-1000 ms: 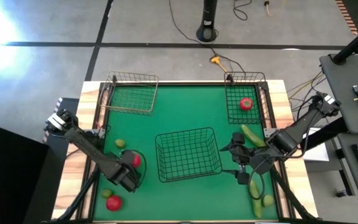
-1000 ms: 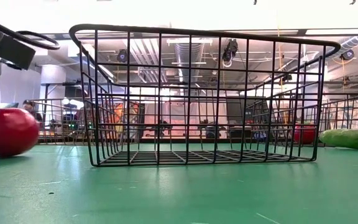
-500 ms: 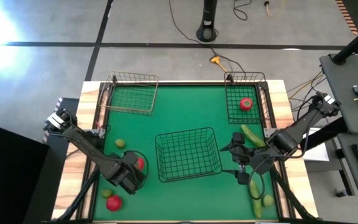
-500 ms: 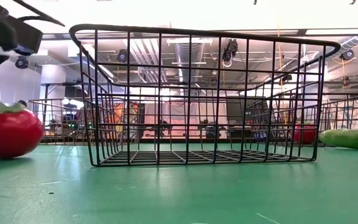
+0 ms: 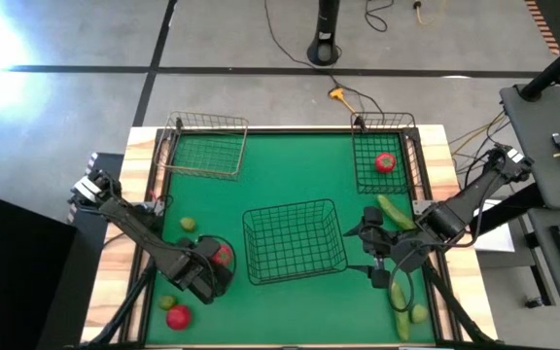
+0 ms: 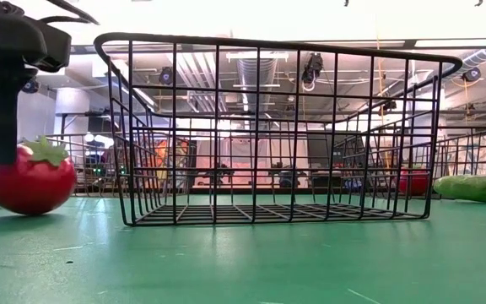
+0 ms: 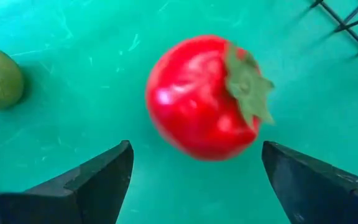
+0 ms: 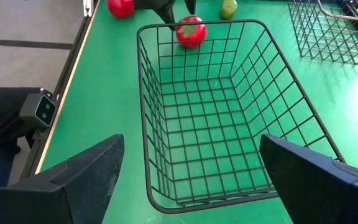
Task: Sort produce into baskets
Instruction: Put the top tomato into the top black wire basket
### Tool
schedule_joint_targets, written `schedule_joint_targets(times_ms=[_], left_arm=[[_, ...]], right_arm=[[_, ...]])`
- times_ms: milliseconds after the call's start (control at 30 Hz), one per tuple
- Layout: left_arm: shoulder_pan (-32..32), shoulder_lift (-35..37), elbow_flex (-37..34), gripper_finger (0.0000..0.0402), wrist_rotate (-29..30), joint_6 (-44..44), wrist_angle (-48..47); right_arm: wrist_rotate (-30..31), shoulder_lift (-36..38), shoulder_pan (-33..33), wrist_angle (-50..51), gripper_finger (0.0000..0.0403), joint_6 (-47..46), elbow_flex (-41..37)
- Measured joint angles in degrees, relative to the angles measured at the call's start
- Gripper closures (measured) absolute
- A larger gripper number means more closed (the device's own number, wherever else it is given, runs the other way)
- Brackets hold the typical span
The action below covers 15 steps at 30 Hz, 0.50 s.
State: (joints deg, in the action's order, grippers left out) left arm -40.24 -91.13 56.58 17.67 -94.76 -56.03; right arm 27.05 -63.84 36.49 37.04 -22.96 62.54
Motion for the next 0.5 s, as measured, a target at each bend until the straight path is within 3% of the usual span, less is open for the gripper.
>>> schedule_joint_targets(times_ms=[500], left_arm=[[2.1, -2.1, -2.9, 0.0065, 3.0, -0.7, 0.8]], right_arm=[[0.0, 0.0, 0.0, 0.0, 0.0035, 0.4, 0.0]])
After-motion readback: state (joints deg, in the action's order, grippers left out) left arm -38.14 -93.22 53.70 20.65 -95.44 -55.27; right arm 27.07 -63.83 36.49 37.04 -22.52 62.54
